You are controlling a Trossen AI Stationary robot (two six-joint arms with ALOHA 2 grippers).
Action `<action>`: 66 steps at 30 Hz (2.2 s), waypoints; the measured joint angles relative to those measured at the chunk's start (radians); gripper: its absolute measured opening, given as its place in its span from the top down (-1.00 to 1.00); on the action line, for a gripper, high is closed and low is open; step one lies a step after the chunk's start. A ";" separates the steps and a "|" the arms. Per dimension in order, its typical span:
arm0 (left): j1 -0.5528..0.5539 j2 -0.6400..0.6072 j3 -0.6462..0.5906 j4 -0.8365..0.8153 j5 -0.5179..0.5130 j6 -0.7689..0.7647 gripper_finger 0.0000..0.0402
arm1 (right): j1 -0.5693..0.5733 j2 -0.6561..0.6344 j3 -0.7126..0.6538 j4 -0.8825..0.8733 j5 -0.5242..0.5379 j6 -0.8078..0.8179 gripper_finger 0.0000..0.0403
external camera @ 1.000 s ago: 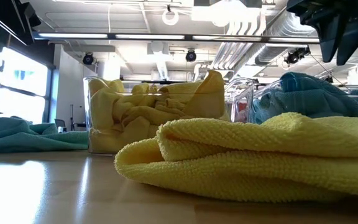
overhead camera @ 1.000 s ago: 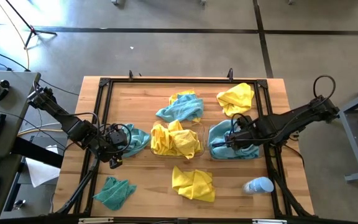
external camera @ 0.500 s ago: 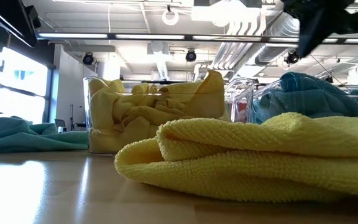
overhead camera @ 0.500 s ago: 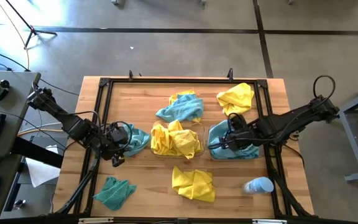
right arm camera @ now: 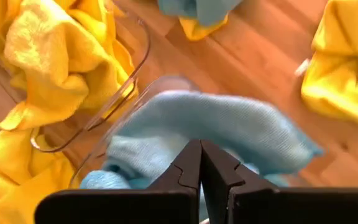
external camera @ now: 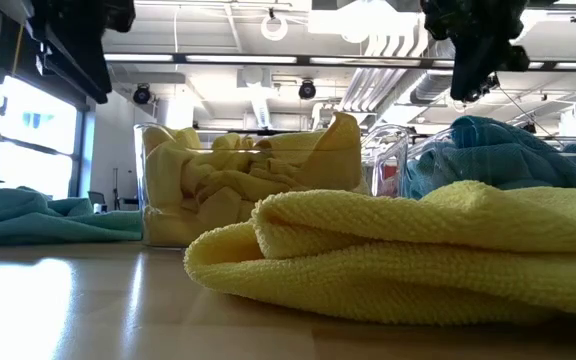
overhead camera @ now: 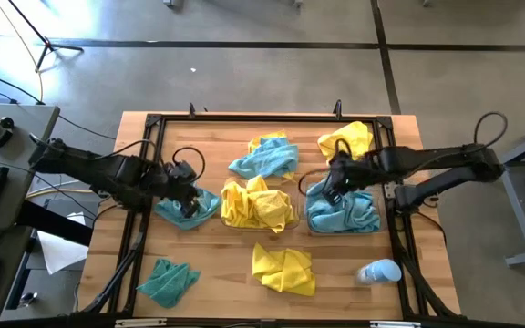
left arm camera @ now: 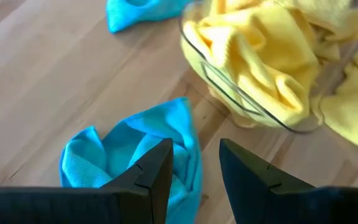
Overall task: Sort microfiber towel by color & place in baskets
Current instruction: Put the blue microfiber cloth into the right transparent bin
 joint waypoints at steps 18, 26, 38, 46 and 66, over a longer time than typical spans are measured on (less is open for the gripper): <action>0.088 0.133 0.000 -0.103 0.023 -0.086 0.39 | -0.170 -0.128 -0.123 0.341 -0.017 -0.251 1.00; 0.088 0.276 -0.059 -0.089 0.121 -0.080 0.39 | -0.170 -0.129 -0.123 0.343 -0.108 -0.304 1.00; 0.088 0.241 -0.420 0.277 0.299 -0.237 0.39 | -0.170 -0.129 -0.123 0.333 -0.109 -0.320 1.00; 0.088 0.211 -0.380 0.170 0.295 -0.297 0.91 | -0.170 -0.128 -0.123 0.361 -0.104 -0.320 1.00; 0.088 0.182 0.493 -0.356 -0.044 -0.083 1.00 | -0.169 -0.123 -0.123 0.730 -0.072 -0.476 0.76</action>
